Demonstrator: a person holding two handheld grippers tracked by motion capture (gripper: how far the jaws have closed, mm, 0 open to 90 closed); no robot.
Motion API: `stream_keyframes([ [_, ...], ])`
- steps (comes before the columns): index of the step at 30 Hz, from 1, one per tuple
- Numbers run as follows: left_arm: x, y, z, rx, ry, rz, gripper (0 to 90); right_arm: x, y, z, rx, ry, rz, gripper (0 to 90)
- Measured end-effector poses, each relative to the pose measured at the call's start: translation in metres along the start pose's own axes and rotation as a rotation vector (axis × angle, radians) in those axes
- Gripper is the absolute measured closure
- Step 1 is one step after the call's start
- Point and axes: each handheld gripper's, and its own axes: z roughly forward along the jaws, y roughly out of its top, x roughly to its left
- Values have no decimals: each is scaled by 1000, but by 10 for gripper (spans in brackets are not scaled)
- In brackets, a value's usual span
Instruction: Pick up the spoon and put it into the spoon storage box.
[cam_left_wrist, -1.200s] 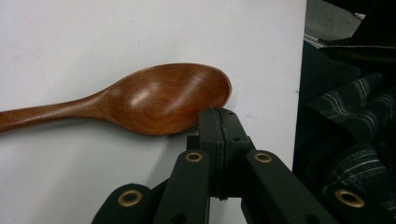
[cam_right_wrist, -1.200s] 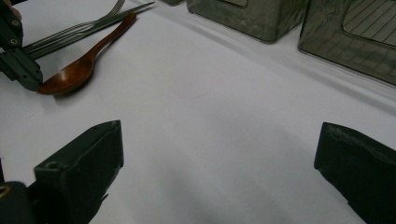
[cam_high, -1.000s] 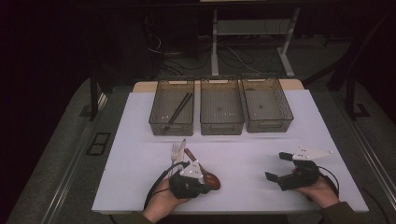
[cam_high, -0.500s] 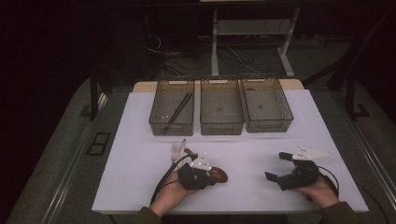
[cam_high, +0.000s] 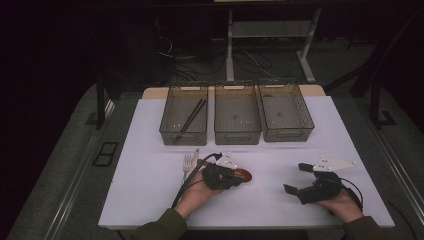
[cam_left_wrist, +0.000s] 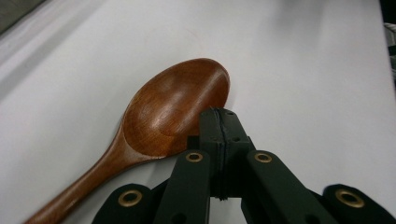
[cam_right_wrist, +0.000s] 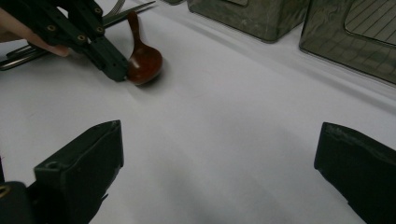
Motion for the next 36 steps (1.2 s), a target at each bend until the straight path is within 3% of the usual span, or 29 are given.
stream_keyframes([
  [10, 16, 13, 12, -15, 27, -17, 890, 0, 0, 0, 0, 3, 0, 8],
  [14, 17, 14, 12, -20, 25, -18, 889, 0, 0, 0, 0, 3, 0, 8],
  [16, 16, 14, 11, -29, 15, -39, 888, 0, 0, 0, -1, 4, 0, 8],
  [26, 30, 24, -5, -79, 26, -72, 657, 0, 0, 1, 2, 2, -1, 8],
  [29, 38, 30, -5, -83, 20, -86, 549, 0, 0, 1, 2, 1, -1, 8],
  [36, 49, 32, 5, -75, -4, -113, 455, -1, 0, 1, 2, 0, 0, 8],
])
